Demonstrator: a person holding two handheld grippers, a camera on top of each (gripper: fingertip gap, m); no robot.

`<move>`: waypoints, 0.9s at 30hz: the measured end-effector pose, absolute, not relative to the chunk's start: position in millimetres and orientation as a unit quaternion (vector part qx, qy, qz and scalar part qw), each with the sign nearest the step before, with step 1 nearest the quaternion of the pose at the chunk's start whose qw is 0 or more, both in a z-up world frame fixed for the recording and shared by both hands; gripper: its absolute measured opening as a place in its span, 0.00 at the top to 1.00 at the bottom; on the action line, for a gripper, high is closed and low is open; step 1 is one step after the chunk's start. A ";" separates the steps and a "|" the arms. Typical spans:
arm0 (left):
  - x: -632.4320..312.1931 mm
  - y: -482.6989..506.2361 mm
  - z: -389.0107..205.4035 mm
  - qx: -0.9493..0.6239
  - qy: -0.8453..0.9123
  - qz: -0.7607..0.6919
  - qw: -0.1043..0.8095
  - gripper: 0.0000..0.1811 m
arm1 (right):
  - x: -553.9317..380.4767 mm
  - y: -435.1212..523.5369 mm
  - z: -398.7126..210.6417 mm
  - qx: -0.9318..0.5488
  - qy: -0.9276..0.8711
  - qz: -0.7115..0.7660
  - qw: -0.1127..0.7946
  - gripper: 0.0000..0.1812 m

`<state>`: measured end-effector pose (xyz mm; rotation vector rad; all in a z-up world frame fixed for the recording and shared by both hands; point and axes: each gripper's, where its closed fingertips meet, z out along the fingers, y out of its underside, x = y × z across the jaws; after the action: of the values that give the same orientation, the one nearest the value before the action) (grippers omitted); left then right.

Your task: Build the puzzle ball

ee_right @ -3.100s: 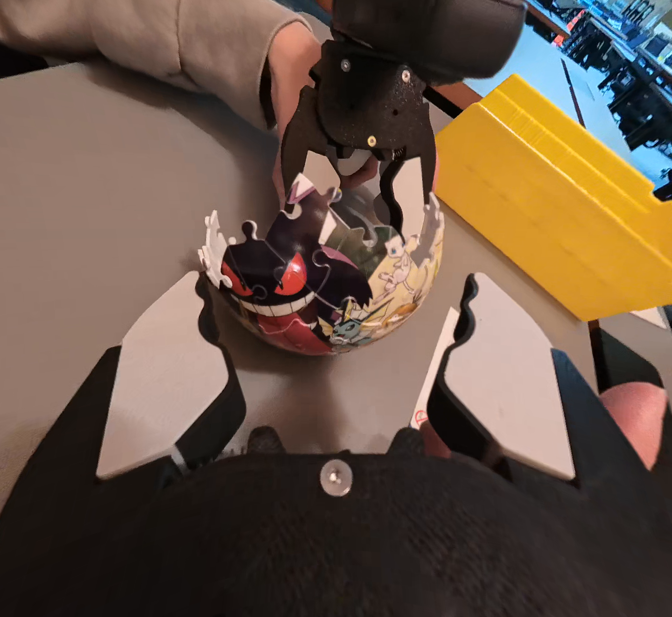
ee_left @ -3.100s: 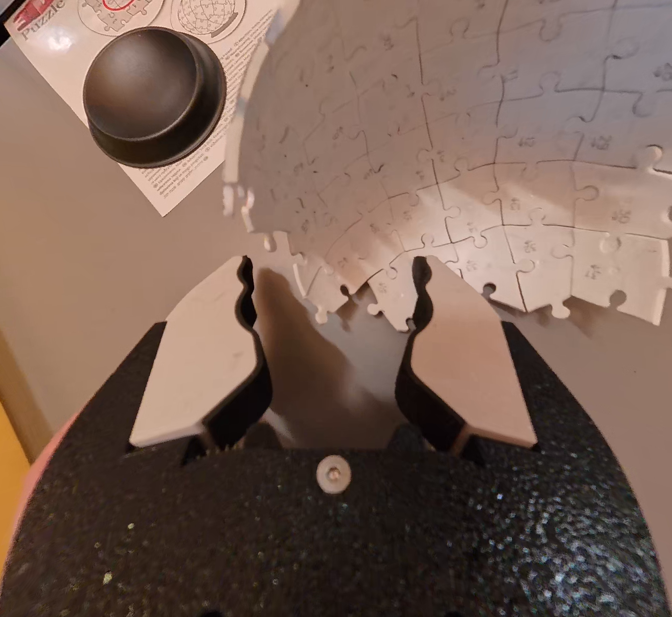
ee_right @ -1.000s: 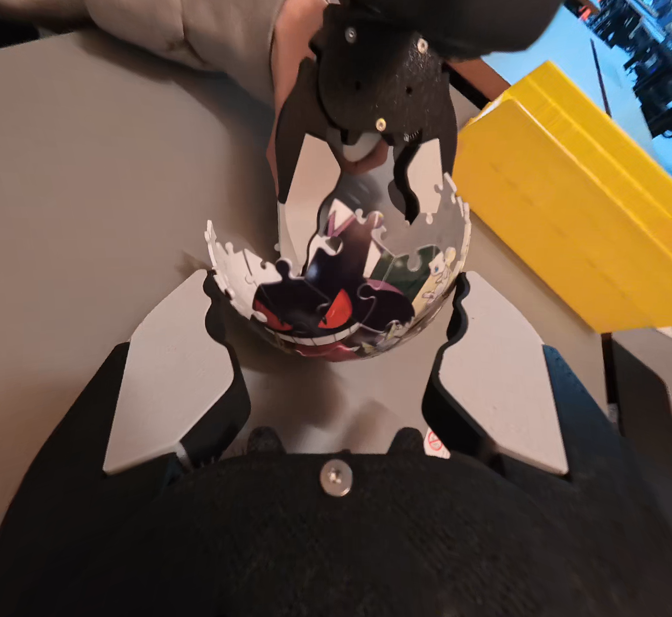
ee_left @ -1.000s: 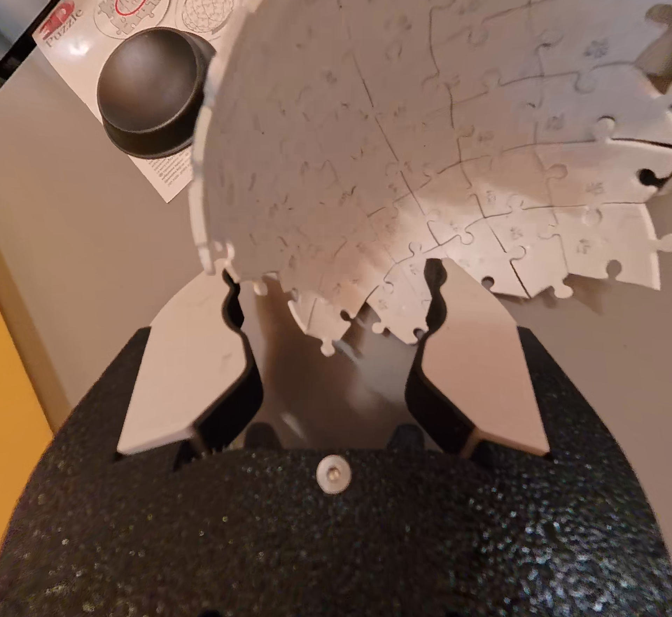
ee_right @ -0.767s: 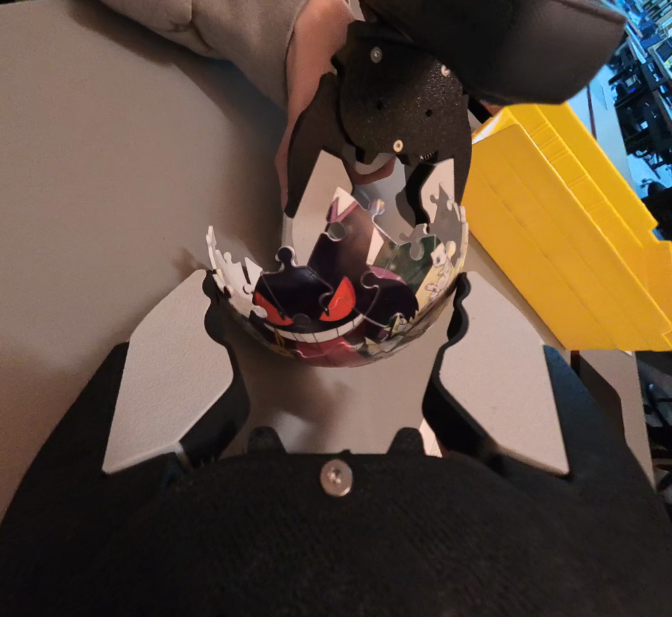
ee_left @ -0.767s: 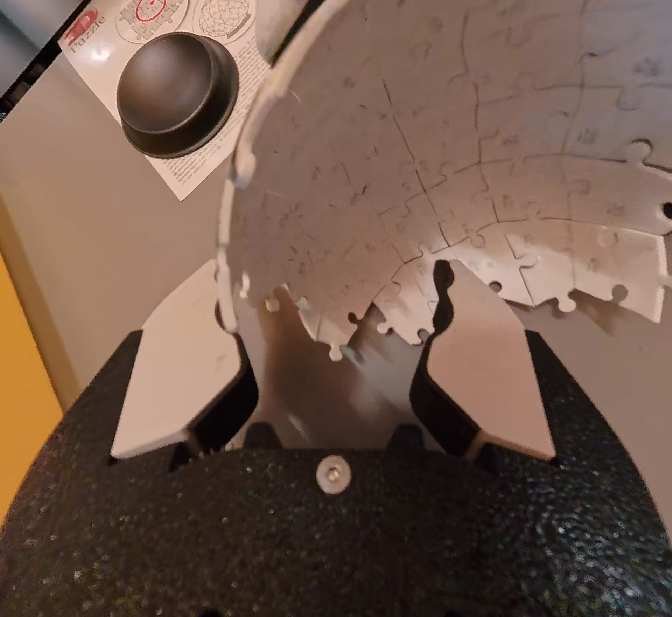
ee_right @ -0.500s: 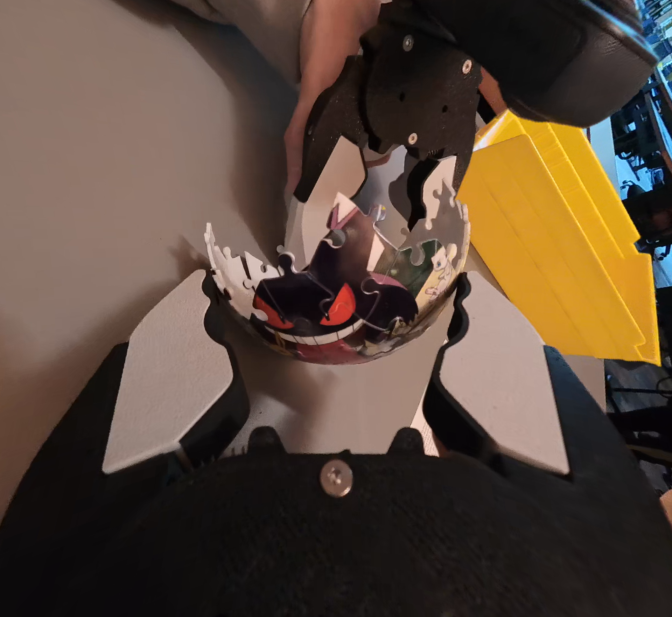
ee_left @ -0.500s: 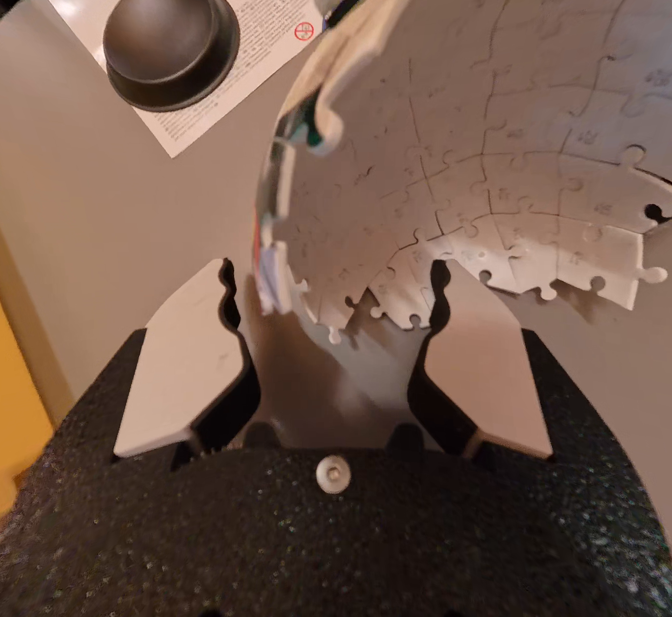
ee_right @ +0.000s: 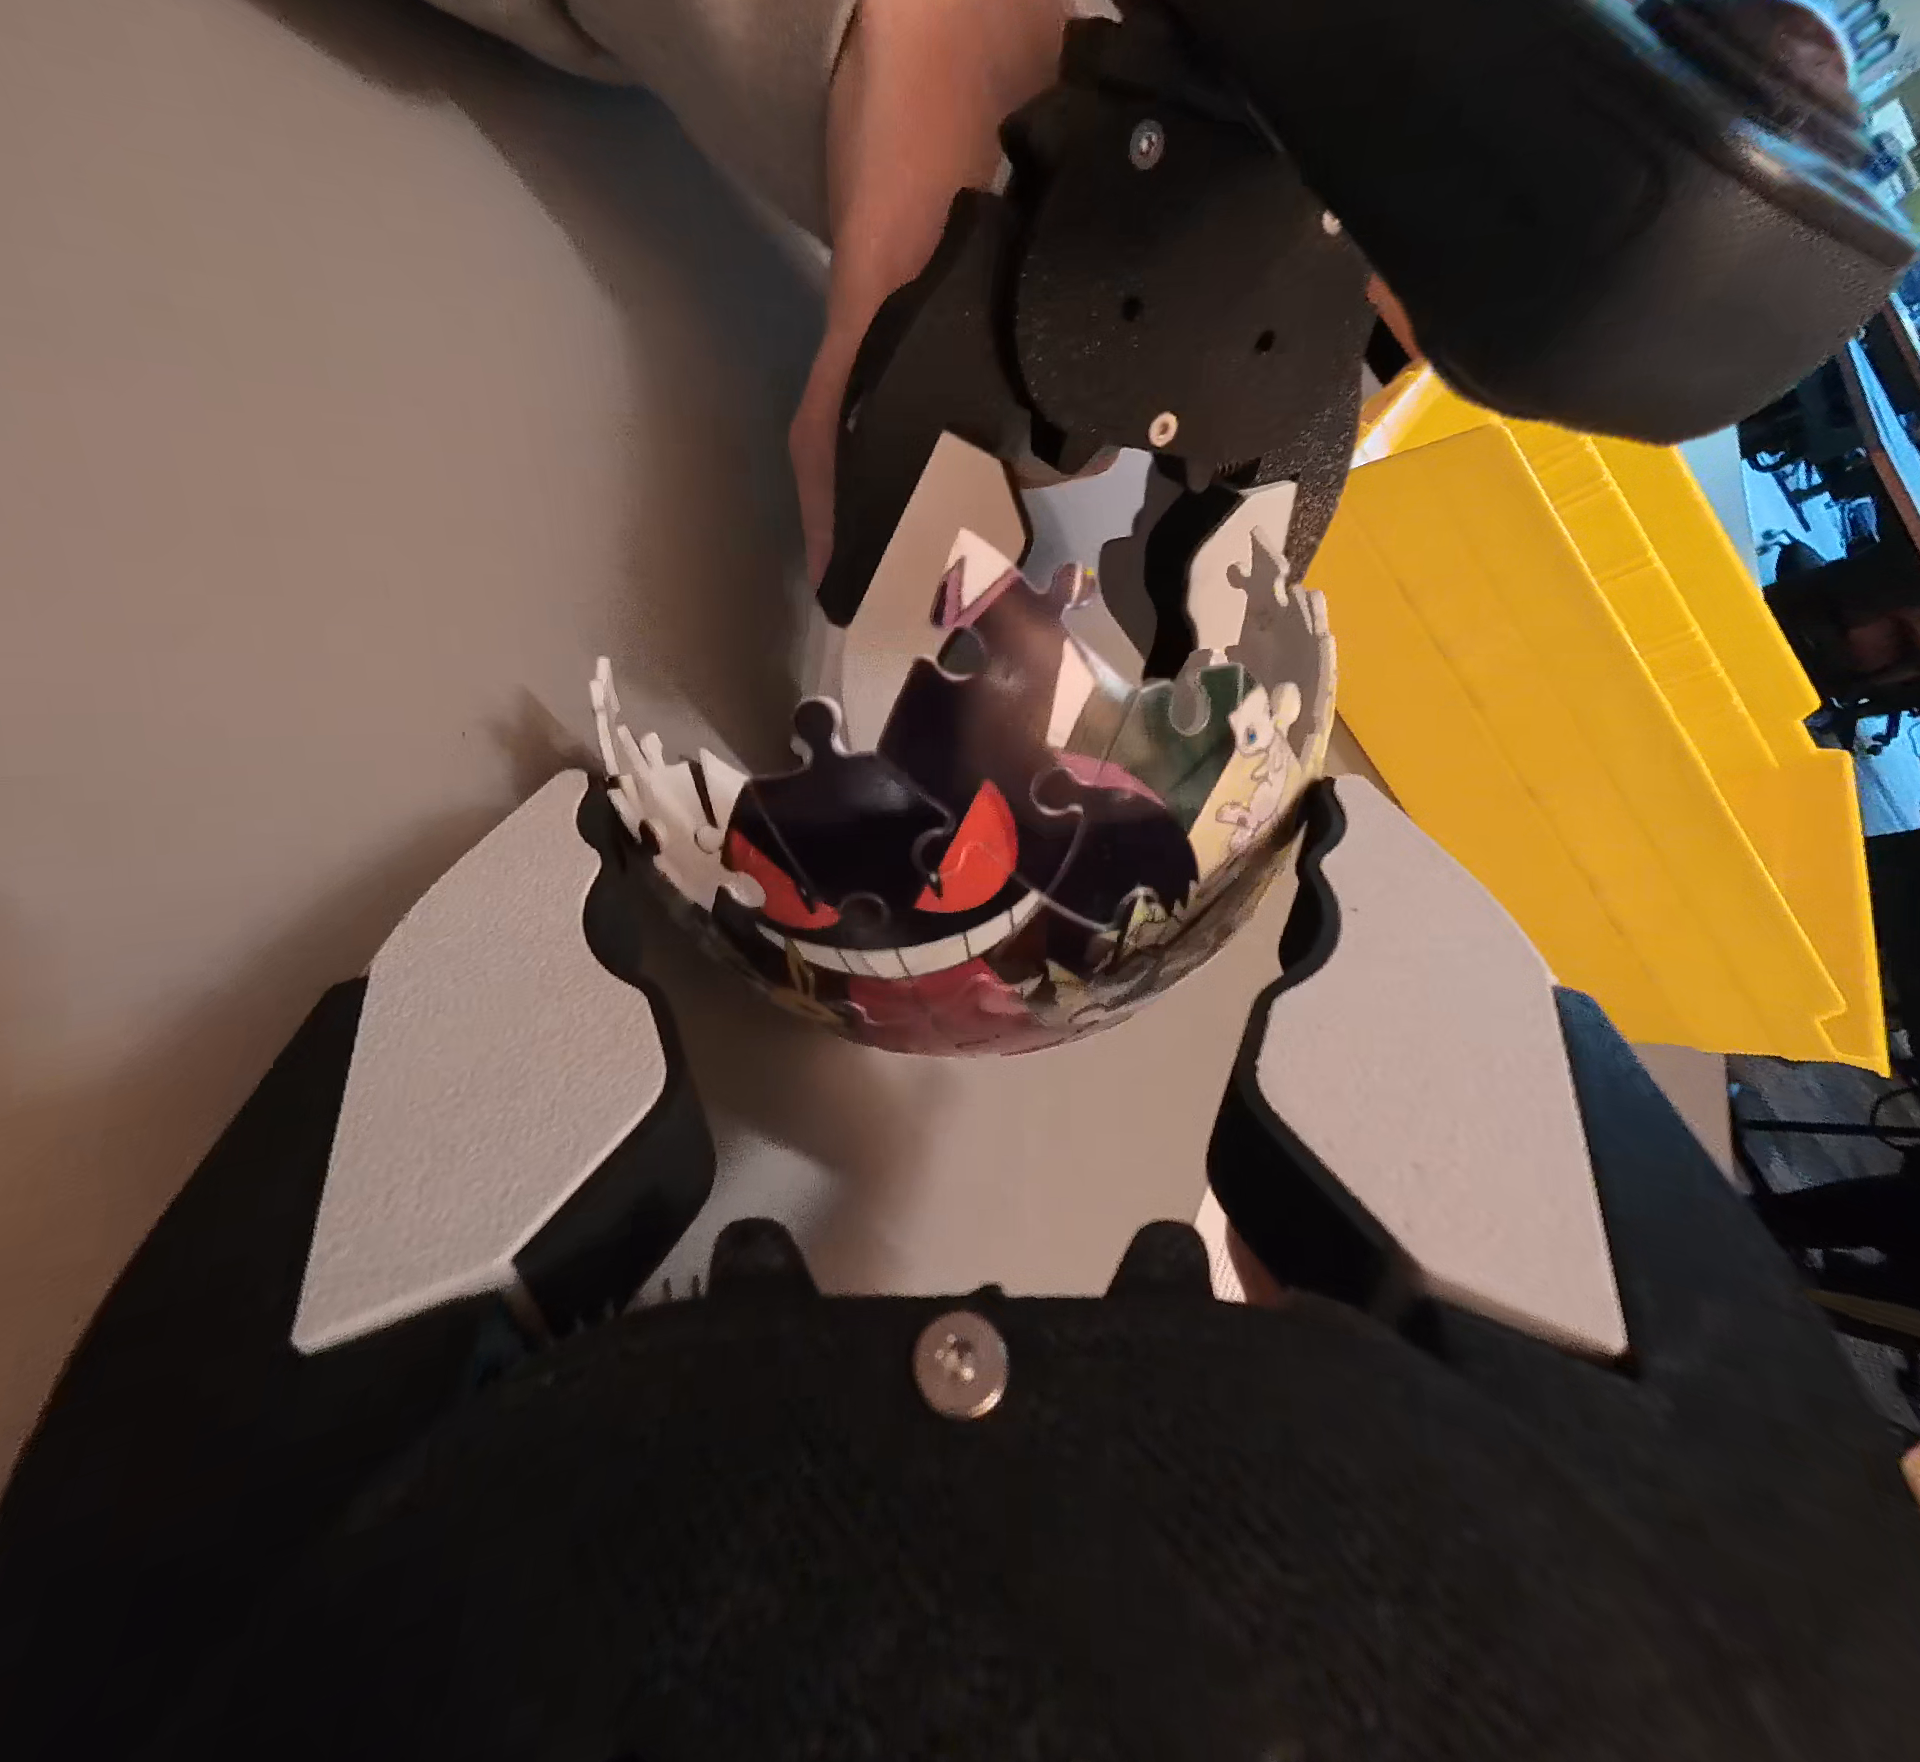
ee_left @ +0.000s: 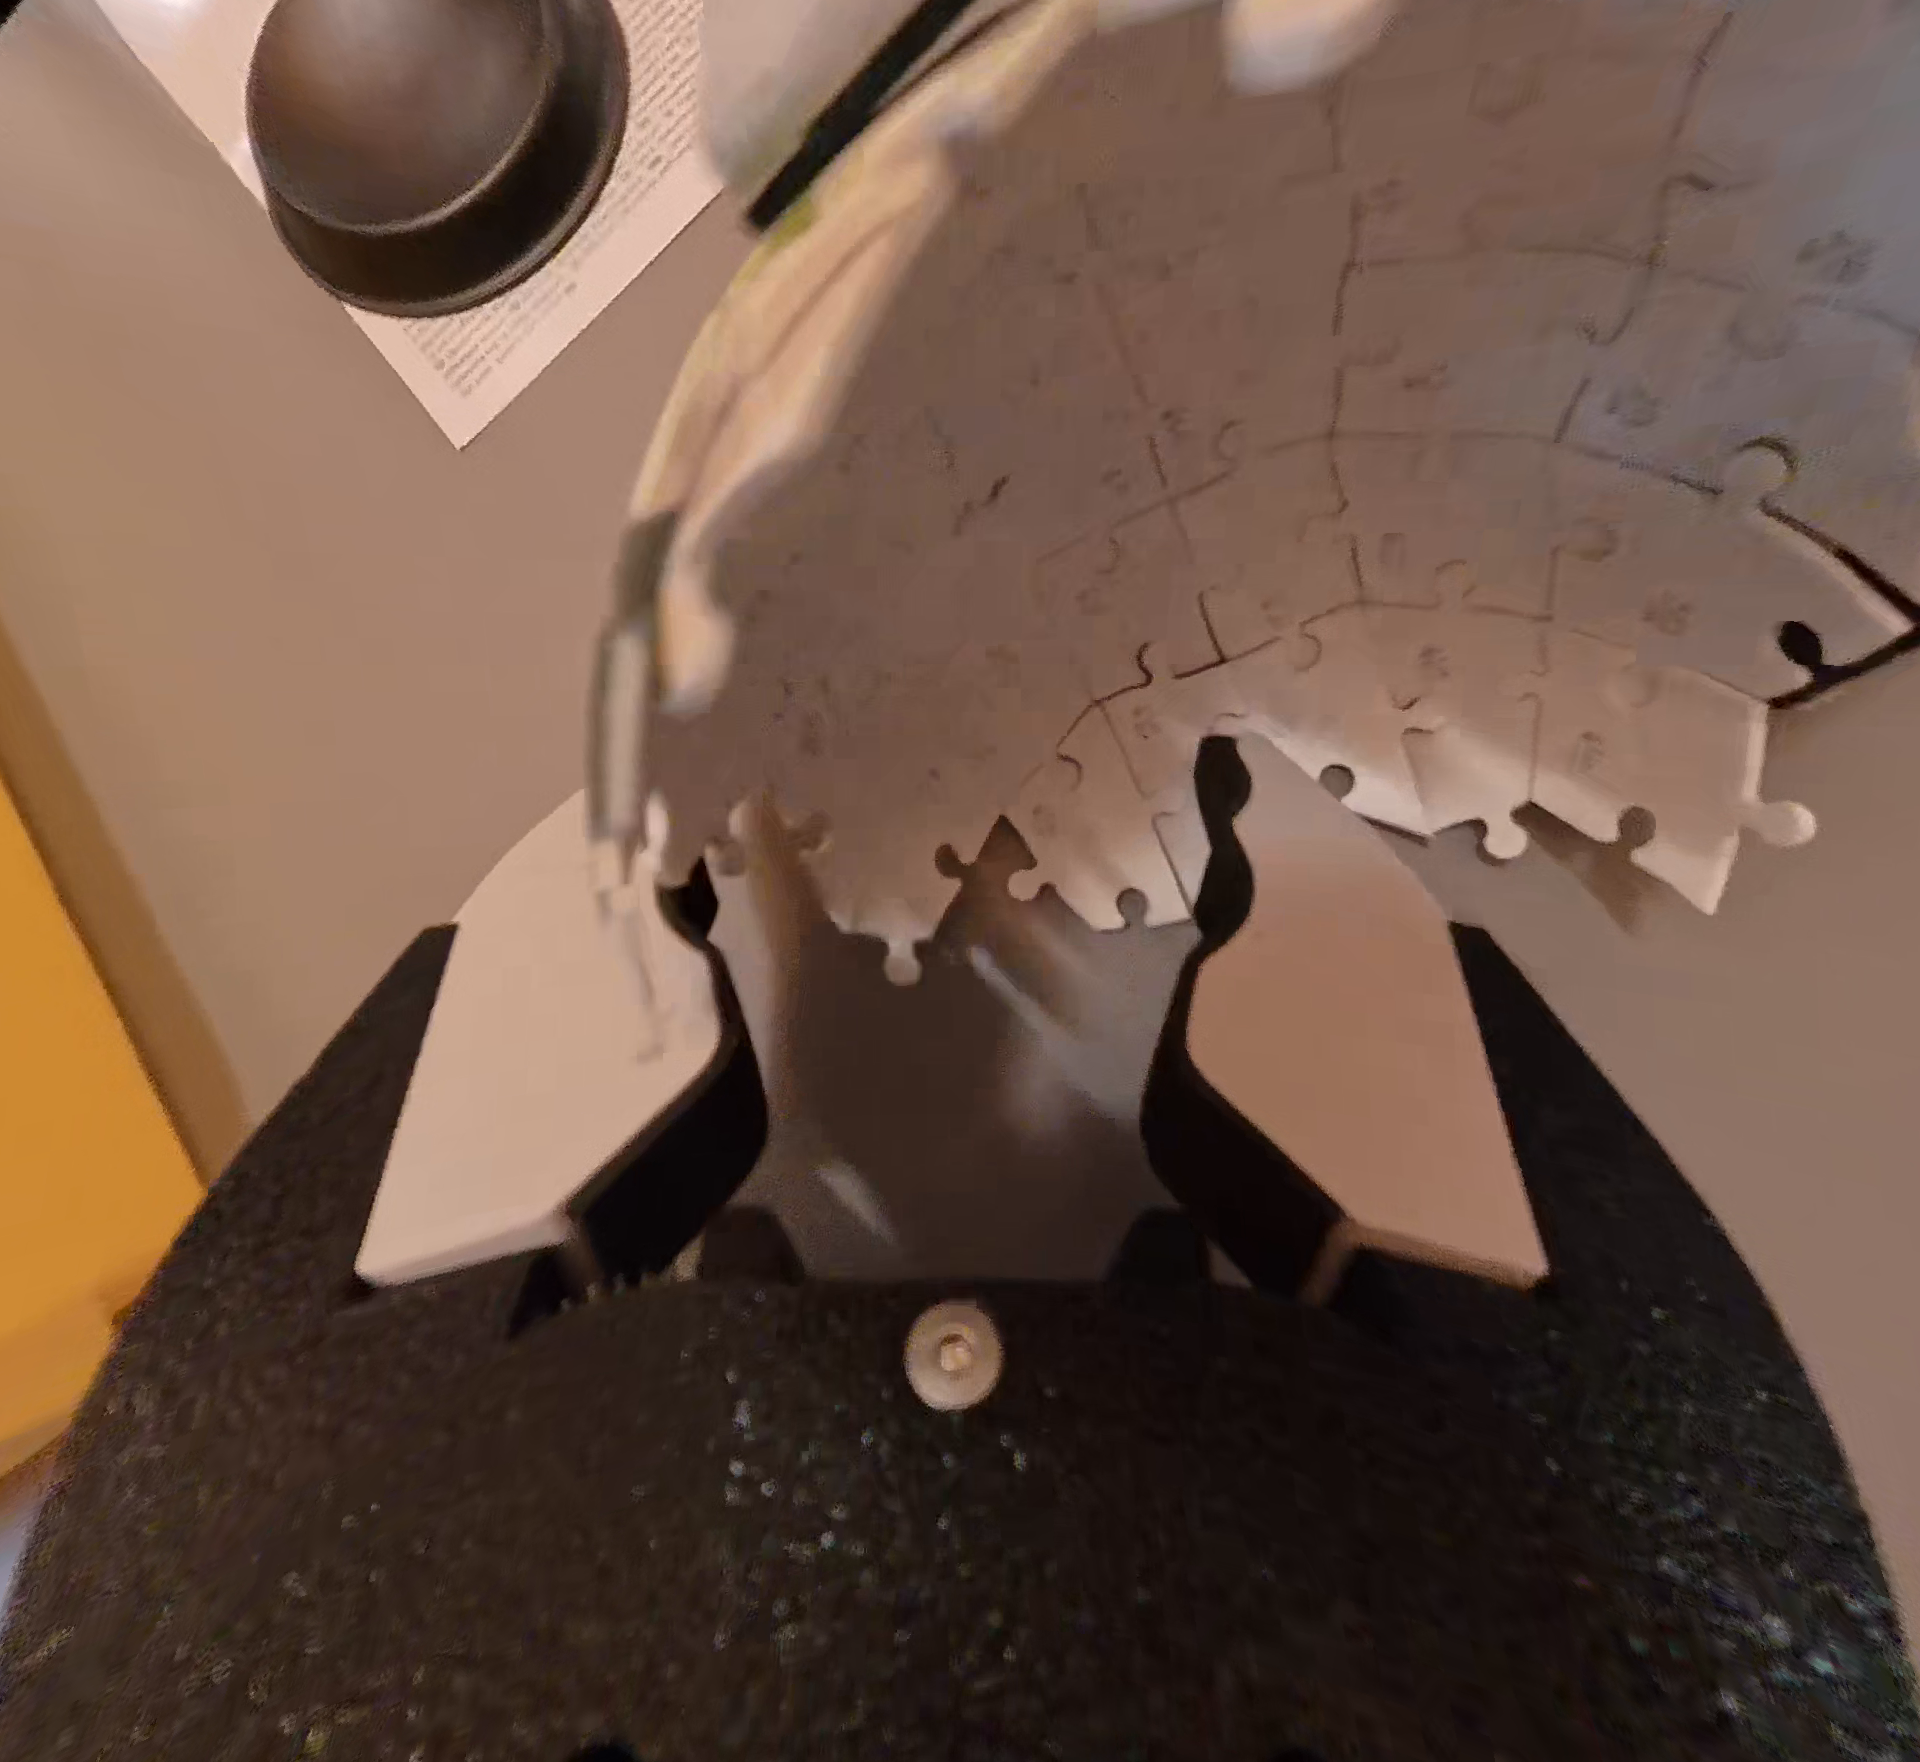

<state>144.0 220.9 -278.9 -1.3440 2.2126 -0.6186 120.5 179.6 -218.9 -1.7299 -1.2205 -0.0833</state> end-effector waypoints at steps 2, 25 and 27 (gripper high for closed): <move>143.3 221.3 -278.1 -0.497 0.809 -0.202 0.240 0.50 | 120.6 179.8 -218.2 -0.711 -0.500 -0.032 0.493 0.32; 145.2 227.3 -286.1 -0.581 0.738 -0.265 0.217 0.49 | 119.7 180.6 -219.3 -0.711 -0.493 -0.022 0.500 0.32; 145.0 223.8 -284.0 -0.566 0.751 -0.255 0.224 0.53 | 119.2 180.6 -219.4 -0.710 -0.494 -0.023 0.501 0.32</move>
<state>145.0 223.8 -284.0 -1.5621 2.0742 -0.7050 119.2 180.6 -219.4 -1.7176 -1.1951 -0.0564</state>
